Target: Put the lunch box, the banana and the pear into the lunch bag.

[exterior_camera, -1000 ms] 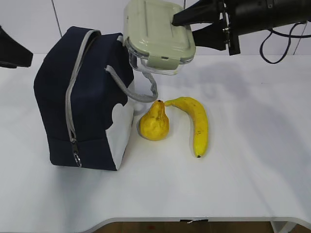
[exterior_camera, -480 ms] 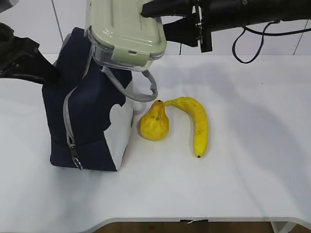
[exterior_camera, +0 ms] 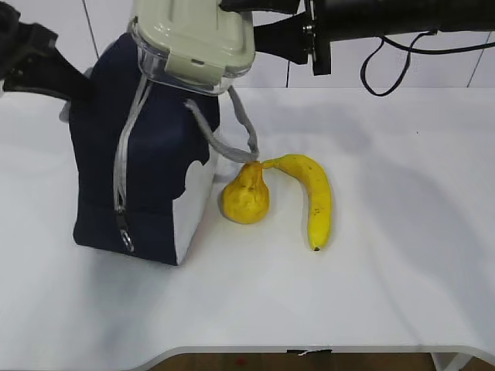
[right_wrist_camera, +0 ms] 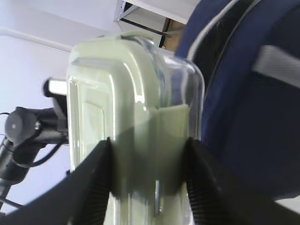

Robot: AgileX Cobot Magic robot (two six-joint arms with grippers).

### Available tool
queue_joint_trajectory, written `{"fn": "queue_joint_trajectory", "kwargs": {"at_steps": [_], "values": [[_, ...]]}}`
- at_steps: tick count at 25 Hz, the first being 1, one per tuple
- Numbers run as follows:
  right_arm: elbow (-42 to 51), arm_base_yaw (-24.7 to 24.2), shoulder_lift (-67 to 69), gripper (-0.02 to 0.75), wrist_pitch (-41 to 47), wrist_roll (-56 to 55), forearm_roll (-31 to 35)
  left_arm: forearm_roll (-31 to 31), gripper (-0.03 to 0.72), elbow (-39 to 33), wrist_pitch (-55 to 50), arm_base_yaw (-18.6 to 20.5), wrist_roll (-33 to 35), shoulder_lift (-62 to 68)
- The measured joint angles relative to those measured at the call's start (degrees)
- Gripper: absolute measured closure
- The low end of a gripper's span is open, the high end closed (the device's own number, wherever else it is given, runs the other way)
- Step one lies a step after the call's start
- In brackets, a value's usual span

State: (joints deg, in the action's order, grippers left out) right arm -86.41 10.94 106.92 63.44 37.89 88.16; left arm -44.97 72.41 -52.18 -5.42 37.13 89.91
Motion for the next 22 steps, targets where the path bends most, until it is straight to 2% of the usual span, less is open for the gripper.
{"fn": "queue_joint_trajectory", "kwargs": {"at_steps": [7, 11, 22], "values": [[0.0, 0.3, 0.0, 0.372, -3.9, 1.1, 0.3, -2.6, 0.693, 7.3, -3.7, 0.0, 0.2, 0.0], [0.0, 0.3, 0.0, 0.372, -7.3, 1.3, -2.2, -3.4, 0.693, 10.0, -4.7, 0.0, 0.2, 0.0], [0.0, 0.3, 6.3, 0.372, -7.3, 1.3, -4.8, -6.2, 0.693, 10.3, -5.8, 0.0, 2.3, 0.0]]}}
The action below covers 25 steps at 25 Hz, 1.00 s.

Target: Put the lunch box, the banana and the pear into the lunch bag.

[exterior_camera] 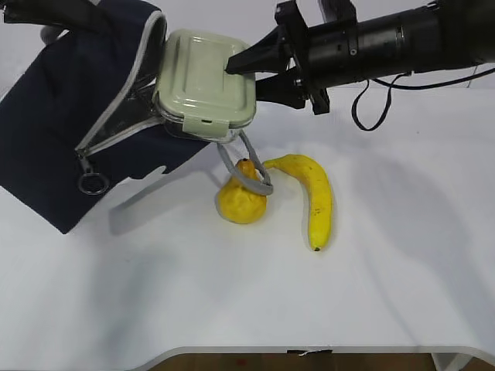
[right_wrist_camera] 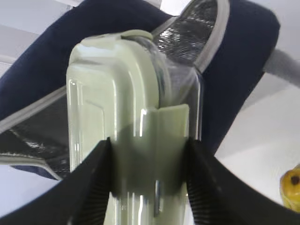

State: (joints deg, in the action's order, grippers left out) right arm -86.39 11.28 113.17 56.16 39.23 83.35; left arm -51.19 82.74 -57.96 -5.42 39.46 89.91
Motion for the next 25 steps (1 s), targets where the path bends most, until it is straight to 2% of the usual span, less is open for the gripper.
{"fn": "queue_joint_trajectory", "kwargs": {"at_steps": [6, 15, 25], "values": [[0.0, 0.6, 1.7, 0.372, 0.6, 0.0, 4.0, -0.5, 0.693, 0.0, -1.0, 0.0, 4.1, 0.0], [-0.2, 6.1, 3.1, 0.372, -2.8, 2.0, 5.4, -0.6, 0.693, 0.4, -2.8, 0.0, 5.6, 0.8], [-7.0, 7.9, 7.3, 0.372, -5.4, 2.1, 7.2, -0.9, 0.694, 0.5, -4.1, 0.0, 7.5, 2.7]]}}
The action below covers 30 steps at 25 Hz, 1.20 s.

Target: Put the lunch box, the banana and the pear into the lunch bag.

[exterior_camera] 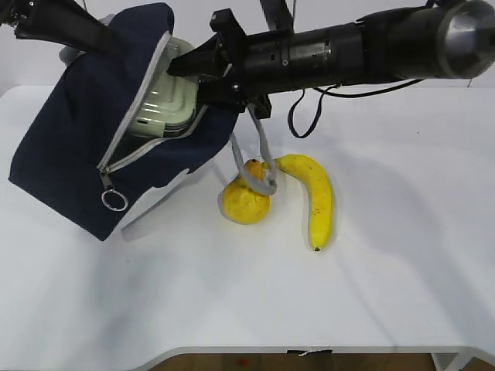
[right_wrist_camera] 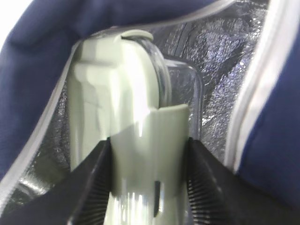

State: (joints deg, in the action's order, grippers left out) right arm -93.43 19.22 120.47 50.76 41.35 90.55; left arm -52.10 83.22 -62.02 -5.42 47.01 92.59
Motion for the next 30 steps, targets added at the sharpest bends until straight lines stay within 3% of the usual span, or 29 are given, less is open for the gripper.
{"fn": "queue_joint_trajectory", "kwargs": {"at_steps": [13, 18, 30], "values": [[-1.7, 0.6, 9.9, 0.372, -2.0, 0.0, 5.4, -0.2, 0.694, 0.0, 1.0, -1.1, 0.8, 7.9], [-2.0, 0.6, 11.5, 0.372, -2.3, 0.0, 5.3, -0.6, 0.694, 0.0, 2.0, -2.9, 1.4, 9.5], [-2.0, 0.6, 11.5, 0.372, -5.7, 0.0, 2.6, -0.7, 0.694, 0.0, 4.3, -2.9, 1.4, 11.0]]}}
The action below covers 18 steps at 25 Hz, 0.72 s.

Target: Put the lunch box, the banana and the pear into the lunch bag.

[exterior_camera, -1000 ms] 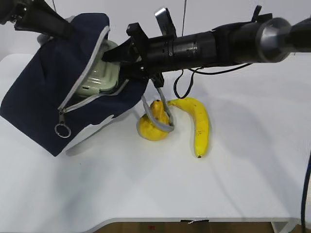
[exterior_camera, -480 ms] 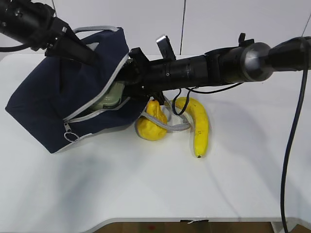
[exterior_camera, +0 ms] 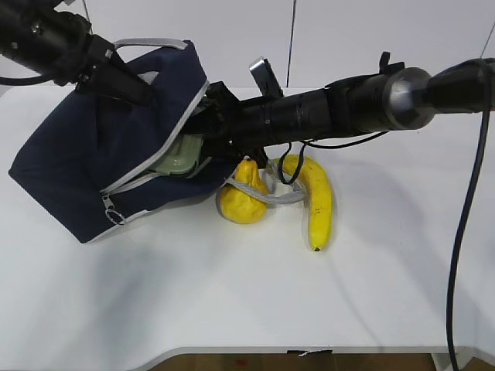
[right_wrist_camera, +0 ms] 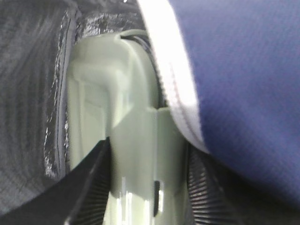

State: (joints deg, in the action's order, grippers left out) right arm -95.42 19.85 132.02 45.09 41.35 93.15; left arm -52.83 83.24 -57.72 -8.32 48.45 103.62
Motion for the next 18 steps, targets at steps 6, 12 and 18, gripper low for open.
{"fn": "queue_joint_trajectory", "kwargs": {"at_steps": [6, 12, 18], "values": [[0.0, 0.0, 0.0, 0.365, -0.5, -0.1, -0.8, 0.3, 0.694, 0.0, 1.0, 0.0, 0.0, 0.0], [0.0, 0.0, 0.0, 0.351, -1.0, -0.6, -0.9, 0.5, 0.694, 0.0, 1.1, 0.0, 0.0, 0.0], [-0.1, 0.0, 0.0, 0.310, -0.8, -0.8, -0.7, 0.6, 0.694, 0.0, 1.1, 0.0, 0.0, 0.0]]}}
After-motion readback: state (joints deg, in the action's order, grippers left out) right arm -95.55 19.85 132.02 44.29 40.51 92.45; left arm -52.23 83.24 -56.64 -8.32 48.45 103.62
